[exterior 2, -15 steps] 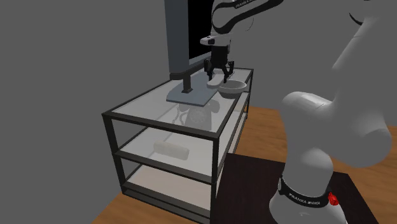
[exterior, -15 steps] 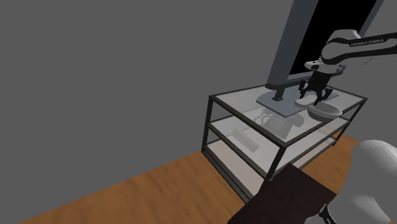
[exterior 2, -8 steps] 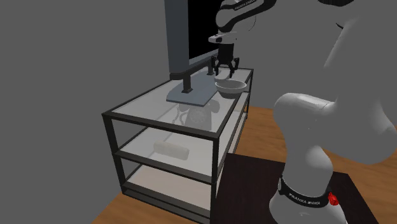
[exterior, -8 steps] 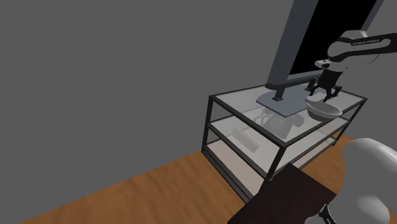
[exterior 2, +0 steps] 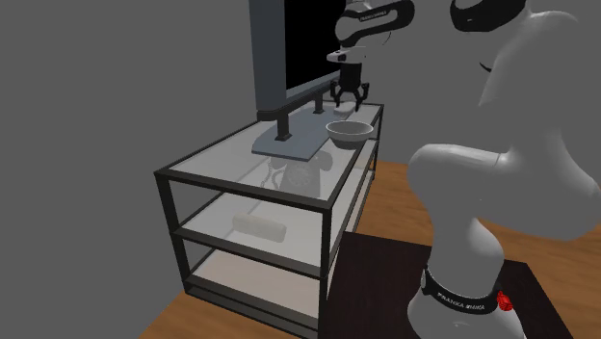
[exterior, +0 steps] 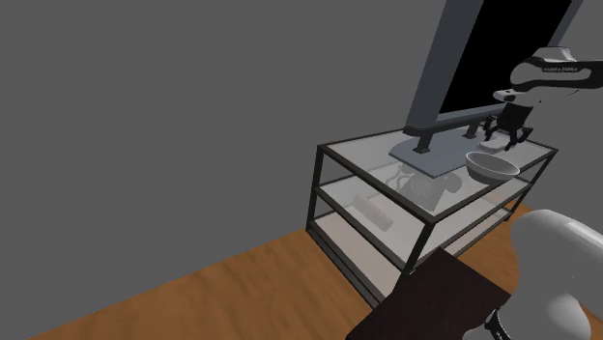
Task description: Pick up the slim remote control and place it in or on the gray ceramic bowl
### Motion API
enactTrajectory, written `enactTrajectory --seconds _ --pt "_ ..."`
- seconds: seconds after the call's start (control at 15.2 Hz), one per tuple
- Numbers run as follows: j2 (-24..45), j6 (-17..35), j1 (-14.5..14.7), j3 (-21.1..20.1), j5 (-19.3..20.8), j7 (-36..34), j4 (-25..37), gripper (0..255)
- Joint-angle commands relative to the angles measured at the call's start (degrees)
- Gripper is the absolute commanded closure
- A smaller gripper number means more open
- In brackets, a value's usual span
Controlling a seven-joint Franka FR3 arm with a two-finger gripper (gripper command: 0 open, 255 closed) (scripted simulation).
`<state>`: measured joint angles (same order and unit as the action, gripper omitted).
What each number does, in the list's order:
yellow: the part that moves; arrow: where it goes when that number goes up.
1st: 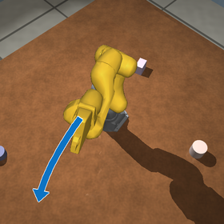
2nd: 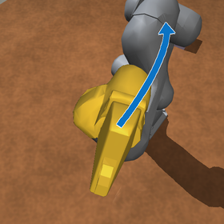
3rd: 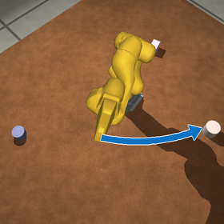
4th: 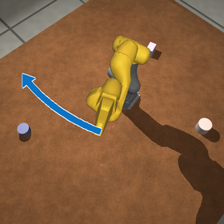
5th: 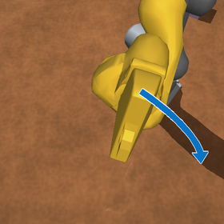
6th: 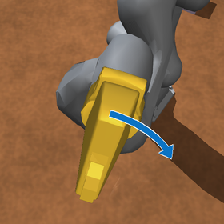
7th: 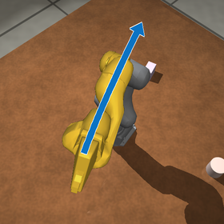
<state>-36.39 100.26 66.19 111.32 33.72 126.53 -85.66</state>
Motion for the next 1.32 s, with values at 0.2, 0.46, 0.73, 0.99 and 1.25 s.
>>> enactTrajectory --seconds 0.2,0.46,0.73,0.99,1.25 --pt "-8.1 -5.4 9.6 6.6 4.4 4.2 15.8 255" --pt "-8.7 -2.7 8.6 6.8 4.9 3.5 12.9 255" --pt "-9.3 -0.2 7.9 7.2 5.6 2.9 10.3 255" --pt "-10.1 2.2 7.4 7.7 6.3 2.2 8.2 255" --pt "-10.4 3.0 7.3 7.9 6.6 2.0 7.5 255"
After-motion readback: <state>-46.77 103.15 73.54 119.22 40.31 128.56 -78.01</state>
